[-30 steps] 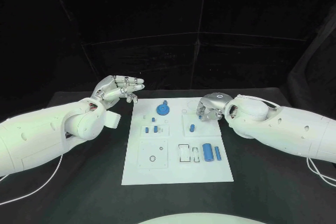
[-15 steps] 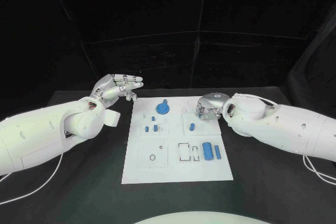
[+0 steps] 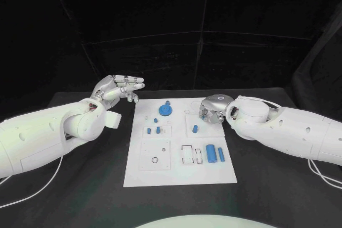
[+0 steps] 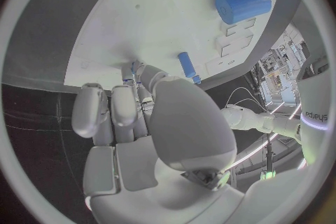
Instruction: Assemble the parts on the task board
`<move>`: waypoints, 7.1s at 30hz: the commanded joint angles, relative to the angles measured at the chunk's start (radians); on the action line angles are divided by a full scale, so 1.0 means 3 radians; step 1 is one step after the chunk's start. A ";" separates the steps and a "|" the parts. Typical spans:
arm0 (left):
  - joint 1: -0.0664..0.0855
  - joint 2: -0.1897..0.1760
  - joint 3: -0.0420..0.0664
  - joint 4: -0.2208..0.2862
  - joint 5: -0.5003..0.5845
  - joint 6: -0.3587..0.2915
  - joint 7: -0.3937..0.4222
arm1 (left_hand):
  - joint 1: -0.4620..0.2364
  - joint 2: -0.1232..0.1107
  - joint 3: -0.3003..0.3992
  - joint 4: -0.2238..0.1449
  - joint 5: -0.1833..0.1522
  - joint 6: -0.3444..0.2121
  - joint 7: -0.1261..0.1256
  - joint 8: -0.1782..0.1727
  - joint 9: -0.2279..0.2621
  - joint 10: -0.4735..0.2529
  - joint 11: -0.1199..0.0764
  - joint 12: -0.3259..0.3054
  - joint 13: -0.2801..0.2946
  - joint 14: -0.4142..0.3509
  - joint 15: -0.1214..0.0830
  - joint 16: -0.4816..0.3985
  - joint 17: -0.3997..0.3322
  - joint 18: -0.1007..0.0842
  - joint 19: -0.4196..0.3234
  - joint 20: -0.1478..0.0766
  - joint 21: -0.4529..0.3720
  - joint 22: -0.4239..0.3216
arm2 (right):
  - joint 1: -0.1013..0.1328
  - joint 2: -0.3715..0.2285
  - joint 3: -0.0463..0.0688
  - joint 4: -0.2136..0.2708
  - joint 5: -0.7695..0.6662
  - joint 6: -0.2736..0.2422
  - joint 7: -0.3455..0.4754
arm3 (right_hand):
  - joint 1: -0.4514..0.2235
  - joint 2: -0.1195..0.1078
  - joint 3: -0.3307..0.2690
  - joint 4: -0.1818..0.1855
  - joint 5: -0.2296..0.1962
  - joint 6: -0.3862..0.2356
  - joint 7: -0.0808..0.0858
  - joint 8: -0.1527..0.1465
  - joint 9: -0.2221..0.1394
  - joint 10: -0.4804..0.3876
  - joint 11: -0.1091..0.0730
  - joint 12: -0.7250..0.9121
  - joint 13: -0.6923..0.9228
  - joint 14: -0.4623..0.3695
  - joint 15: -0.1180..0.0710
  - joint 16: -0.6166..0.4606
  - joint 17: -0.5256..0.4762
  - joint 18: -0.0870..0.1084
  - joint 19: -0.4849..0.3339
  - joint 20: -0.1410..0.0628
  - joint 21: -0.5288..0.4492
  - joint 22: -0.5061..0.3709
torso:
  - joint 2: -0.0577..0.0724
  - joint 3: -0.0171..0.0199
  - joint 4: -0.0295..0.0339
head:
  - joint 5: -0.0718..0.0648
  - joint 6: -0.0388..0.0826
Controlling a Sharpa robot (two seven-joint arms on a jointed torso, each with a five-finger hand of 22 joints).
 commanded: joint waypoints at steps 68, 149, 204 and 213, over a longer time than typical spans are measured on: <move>0.0007 0.0017 0.0003 0.0097 0.0026 0.0038 -0.0024 | 0.0015 0.0003 -0.0016 -0.0014 0.0002 0.0011 0.0005 0.0010 -0.0007 0.0004 0.0003 0.0032 -0.0006 -0.0044 0.0013 -0.0039 -0.0041 0.0044 -0.0033 0.0006 -0.0022 -0.0013 | -0.0383 0.0420 -0.0076 0.0762 -0.0173 -0.0268 -0.0025 | -0.0210 -0.0118 0.0310 -0.0092 0.0002 0.0006 0.0015 -0.0013 0.0004 0.0004 0.0008 -0.0040 0.0001 0.0077 0.0000 0.0019 -0.0036 -0.0062 0.0043 0.0009 0.0049 0.0053 | 0.0005 -0.0001 0.0002 | 0.0248 -0.0137; 0.0008 -0.0017 0.0001 0.0043 0.0027 0.0121 -0.0141 | 0.0023 0.0003 -0.0020 -0.0024 0.0002 -0.0001 0.0011 0.0006 -0.0010 -0.0015 0.0008 0.0038 -0.0010 -0.0059 0.0018 -0.0048 -0.0058 0.0043 -0.0042 0.0009 -0.0036 -0.0023 | -0.0130 -0.0364 0.0024 0.0930 -0.0043 -0.0259 -0.0490 | -0.0268 -0.0319 -0.0797 0.0269 0.0101 -0.0402 -0.0115 -0.0009 0.0004 -0.0742 0.0061 0.0356 -0.0005 -0.0184 0.0054 -0.0893 -0.1430 0.0155 -0.0592 0.0045 -0.0781 -0.1085 | -0.0001 -0.0008 0.0004 | 0.0142 -0.0026; 0.0008 0.0004 0.0001 0.0002 0.0027 0.0121 -0.0146 | 0.0030 0.0009 -0.0019 -0.0029 0.0002 -0.0001 0.0011 0.0007 -0.0009 -0.0018 0.0009 0.0044 -0.0011 -0.0067 0.0019 -0.0052 -0.0066 0.0042 -0.0047 0.0009 -0.0042 -0.0028 | -0.0141 -0.0183 0.0027 0.1400 0.0314 -0.0721 -0.0022 | -0.0084 -0.0148 0.0135 0.0035 -0.0013 0.0076 -0.0040 0.0003 0.0012 0.0086 -0.0050 0.0084 -0.0003 0.0044 -0.0054 -0.0158 -0.0573 -0.0039 0.0012 -0.0046 -0.0073 -0.0084 | -0.0003 -0.0007 0.0008 | 0.0208 -0.0068; 0.0008 0.0029 0.0001 0.0019 0.0027 0.0127 -0.0143 | 0.0030 0.0009 -0.0019 -0.0029 0.0002 -0.0001 0.0011 0.0007 -0.0009 -0.0018 0.0009 0.0044 -0.0011 -0.0067 0.0019 -0.0052 -0.0066 0.0042 -0.0047 0.0009 -0.0042 -0.0028 | -0.0287 0.0324 -0.0001 0.1158 0.0298 -0.0484 0.0156 | -0.0100 -0.0154 0.0178 0.0011 -0.0004 0.0053 -0.0025 -0.0012 0.0008 0.0071 -0.0036 0.0047 -0.0004 0.0039 -0.0043 -0.0151 -0.0576 -0.0037 0.0002 -0.0037 -0.0072 -0.0086 | -0.0001 -0.0010 0.0008 | 0.0263 -0.0088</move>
